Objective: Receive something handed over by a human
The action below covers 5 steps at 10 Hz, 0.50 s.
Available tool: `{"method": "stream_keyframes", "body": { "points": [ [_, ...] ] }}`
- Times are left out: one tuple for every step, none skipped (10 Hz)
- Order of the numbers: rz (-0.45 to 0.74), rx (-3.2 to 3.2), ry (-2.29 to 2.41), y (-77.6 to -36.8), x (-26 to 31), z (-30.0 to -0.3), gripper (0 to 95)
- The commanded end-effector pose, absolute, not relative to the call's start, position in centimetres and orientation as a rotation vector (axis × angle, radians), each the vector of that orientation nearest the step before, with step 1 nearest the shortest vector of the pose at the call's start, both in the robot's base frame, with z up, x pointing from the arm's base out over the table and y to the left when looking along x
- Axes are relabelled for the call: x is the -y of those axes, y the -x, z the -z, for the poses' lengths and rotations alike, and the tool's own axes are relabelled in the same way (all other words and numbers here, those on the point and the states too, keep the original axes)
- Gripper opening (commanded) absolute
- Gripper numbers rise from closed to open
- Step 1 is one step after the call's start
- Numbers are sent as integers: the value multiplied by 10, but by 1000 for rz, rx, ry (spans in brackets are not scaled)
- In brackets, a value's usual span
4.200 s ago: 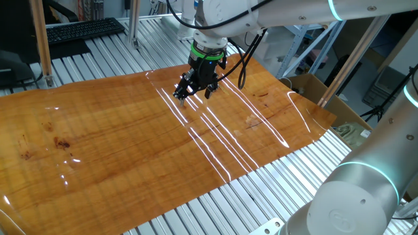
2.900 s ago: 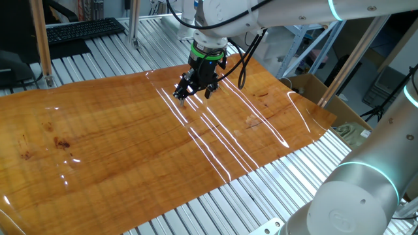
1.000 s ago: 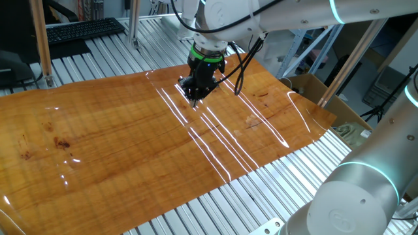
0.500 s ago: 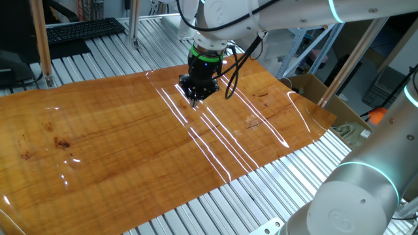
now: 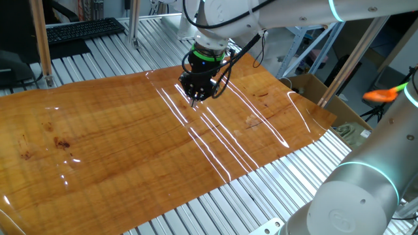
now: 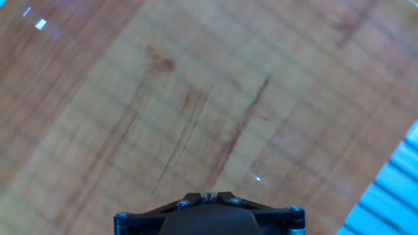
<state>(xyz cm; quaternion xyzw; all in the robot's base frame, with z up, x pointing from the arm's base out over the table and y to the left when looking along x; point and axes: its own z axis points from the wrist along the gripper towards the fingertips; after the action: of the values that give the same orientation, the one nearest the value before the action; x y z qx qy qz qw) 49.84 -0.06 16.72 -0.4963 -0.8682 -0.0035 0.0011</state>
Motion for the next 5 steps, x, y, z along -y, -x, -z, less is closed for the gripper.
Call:
{"method": "stream_keyframes", "body": {
  "points": [
    [-1,2482,1933,-498,7,-168,0],
    [1,2463,1957,-498,10,-167,0],
    [3,2448,1977,-497,16,-167,0],
    [21,2427,2003,-497,25,-163,190],
    [24,2427,2001,-497,28,-162,190]
  ]
}}
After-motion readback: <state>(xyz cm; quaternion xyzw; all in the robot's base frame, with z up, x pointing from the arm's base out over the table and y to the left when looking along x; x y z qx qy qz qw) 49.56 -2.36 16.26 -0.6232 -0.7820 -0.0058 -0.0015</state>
